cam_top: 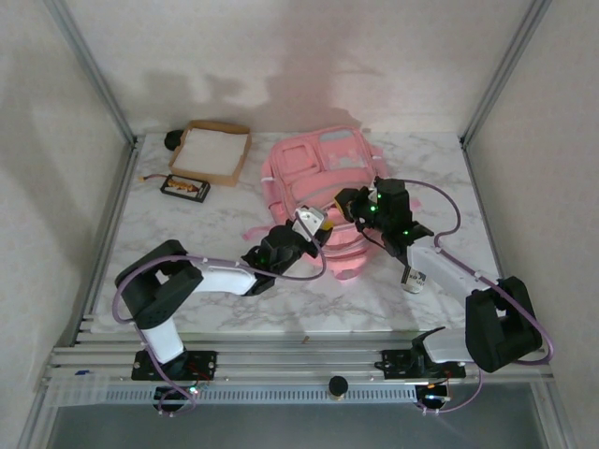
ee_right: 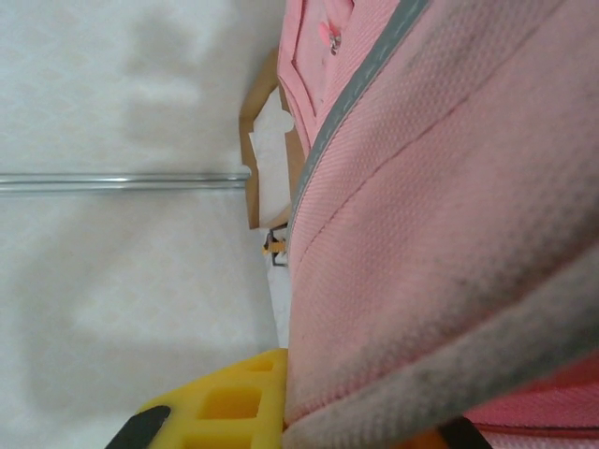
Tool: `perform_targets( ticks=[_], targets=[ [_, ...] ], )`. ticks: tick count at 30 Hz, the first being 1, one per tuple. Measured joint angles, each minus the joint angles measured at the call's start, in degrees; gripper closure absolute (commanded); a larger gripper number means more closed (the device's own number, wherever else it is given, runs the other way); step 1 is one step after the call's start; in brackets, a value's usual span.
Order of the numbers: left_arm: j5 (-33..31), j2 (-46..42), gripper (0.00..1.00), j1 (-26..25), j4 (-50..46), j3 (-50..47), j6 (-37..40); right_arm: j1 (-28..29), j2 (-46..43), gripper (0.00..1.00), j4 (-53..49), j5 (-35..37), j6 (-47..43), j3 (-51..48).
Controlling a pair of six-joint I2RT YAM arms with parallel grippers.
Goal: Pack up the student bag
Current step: Unzip the student bag at the center of the table.
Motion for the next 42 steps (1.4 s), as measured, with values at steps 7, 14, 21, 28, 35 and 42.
perform_targets(
  ticks=[7,14,21,28,35,42],
  targets=[
    [-0.24,3.58,0.74,0.07,2.71,1.75,-0.52,0.26,0.00,1.00,0.96,1.40,0.55,-0.59],
    [-0.46,4.11,0.97,0.85,4.37,1.84,-2.89,0.35,0.00,1.00,2.29,1.46,0.76,-1.16],
    [-0.11,4.11,1.00,0.98,4.42,1.77,-3.08,0.37,0.00,1.00,2.25,1.53,0.50,-1.16],
    [0.00,2.45,1.00,1.18,2.84,-0.20,-5.44,0.46,-0.02,1.00,0.11,0.92,-1.38,-0.92],
    [0.04,-2.23,1.00,3.21,-3.89,-3.23,-10.62,-0.85,-0.13,1.00,-3.28,-1.27,-3.58,0.98],
    [-2.14,-8.11,1.00,7.85,-12.22,-7.08,-17.35,-2.36,-1.75,1.00,-8.15,-3.52,-5.64,2.27]
  ],
)
